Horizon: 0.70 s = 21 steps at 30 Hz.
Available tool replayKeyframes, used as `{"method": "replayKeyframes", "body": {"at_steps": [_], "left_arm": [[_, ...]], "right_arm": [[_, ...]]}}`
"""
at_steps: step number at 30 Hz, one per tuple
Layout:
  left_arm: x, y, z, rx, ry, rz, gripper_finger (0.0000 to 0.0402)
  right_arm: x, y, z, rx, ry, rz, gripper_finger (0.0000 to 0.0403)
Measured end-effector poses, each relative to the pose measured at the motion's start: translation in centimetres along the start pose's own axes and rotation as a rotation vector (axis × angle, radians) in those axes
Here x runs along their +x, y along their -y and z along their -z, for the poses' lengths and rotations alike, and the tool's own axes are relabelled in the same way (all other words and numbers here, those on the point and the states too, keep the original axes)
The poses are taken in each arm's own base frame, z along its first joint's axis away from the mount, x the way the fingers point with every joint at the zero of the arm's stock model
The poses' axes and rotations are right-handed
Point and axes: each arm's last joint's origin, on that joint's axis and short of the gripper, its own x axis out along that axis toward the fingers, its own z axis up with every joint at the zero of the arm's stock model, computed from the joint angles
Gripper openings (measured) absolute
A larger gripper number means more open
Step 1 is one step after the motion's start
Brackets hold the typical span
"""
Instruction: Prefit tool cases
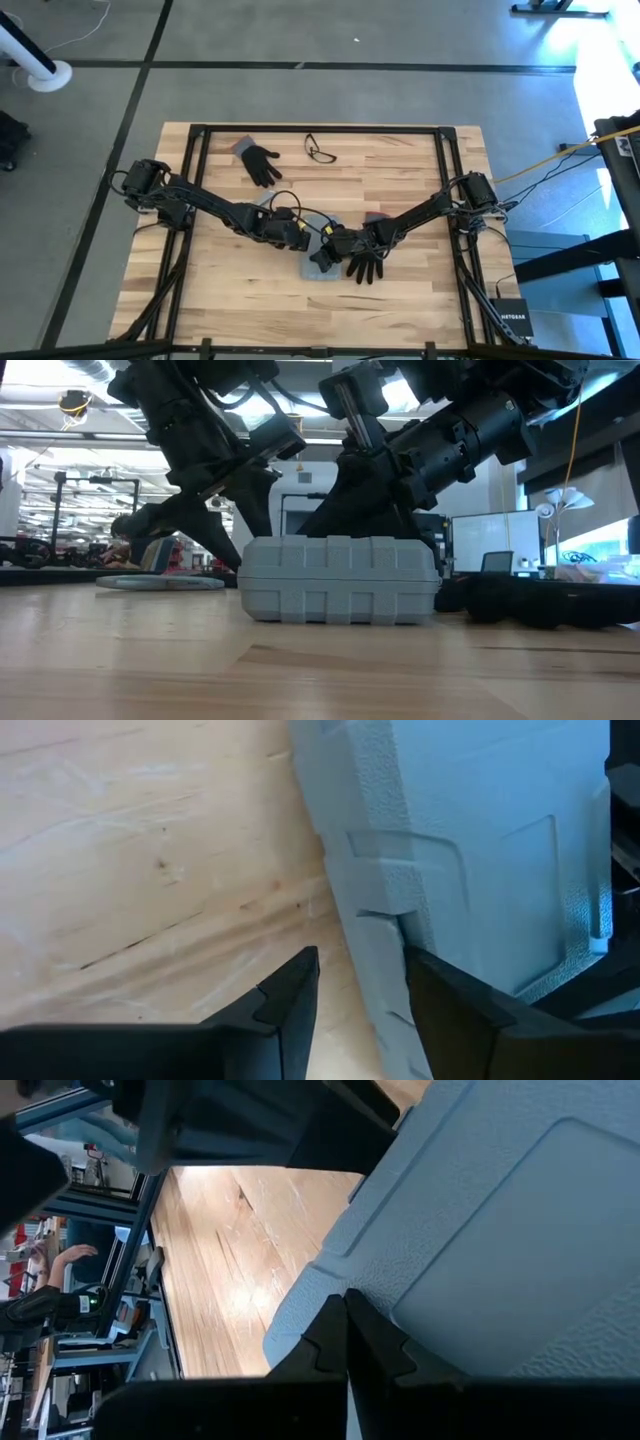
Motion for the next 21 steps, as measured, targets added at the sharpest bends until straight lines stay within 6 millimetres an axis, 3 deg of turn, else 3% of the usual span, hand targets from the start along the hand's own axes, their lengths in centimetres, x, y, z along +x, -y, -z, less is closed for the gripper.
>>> {"method": "replayKeyframes", "body": {"at_steps": [11, 16, 21], "left_arm": [[0.6, -0.7, -2.5, 0.25, -0.028, -0.042, 0.0127], [0.6, -0.7, -2.6, 0.456, -0.038, -0.039, 0.0127], [0.6, -0.6, -2.6, 0.555, -0.029, -0.041, 0.0127]], "right_arm": [[0.0, -0.1, -0.1, -0.031, -0.003, -0.013, 0.0], [0.0, -0.1, -0.1, -0.037, -0.003, -0.015, 0.0], [0.0, -0.1, -0.1, -0.043, -0.006, -0.02, 0.0]]}}
